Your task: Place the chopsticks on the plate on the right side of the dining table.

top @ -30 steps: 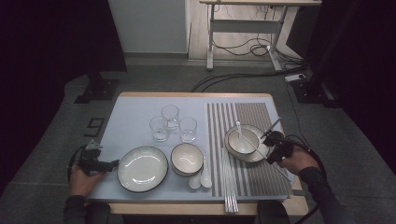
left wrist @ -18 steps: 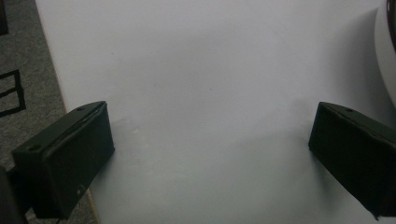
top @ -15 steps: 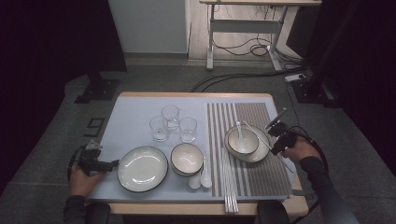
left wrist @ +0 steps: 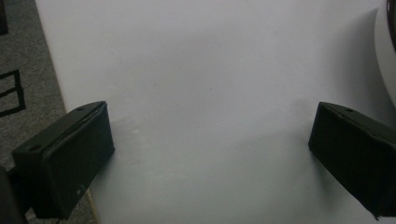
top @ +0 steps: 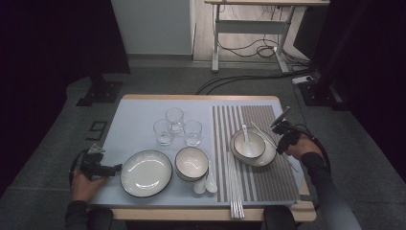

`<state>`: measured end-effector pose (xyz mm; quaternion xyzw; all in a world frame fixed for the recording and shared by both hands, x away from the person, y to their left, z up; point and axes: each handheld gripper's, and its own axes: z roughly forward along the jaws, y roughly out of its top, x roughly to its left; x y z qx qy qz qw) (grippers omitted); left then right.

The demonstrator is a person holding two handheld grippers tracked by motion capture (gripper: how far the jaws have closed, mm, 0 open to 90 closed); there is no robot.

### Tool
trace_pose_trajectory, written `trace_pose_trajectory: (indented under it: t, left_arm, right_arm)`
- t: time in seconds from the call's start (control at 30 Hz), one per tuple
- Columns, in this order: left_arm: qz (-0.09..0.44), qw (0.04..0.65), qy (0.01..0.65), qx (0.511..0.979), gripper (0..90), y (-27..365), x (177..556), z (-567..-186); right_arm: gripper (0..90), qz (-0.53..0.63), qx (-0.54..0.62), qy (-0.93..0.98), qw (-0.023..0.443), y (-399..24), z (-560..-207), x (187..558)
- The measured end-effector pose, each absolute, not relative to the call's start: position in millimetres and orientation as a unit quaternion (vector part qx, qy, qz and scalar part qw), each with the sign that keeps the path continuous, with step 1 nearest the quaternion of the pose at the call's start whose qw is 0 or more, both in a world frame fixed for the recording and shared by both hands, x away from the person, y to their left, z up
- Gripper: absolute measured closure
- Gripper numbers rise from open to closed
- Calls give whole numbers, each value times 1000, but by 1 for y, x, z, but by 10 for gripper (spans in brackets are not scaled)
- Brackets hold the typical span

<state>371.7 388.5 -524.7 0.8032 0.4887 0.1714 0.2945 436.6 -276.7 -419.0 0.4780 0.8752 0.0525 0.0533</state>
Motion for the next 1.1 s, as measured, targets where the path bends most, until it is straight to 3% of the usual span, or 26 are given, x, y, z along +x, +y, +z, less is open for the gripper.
trace_pose_trajectory:
  t: [1.1]
  left_arm:
    - [172, 294, 488, 803, 0, 389, 372, -525]
  right_arm:
    - [845, 48, 453, 890, 30, -256, -457, 458]
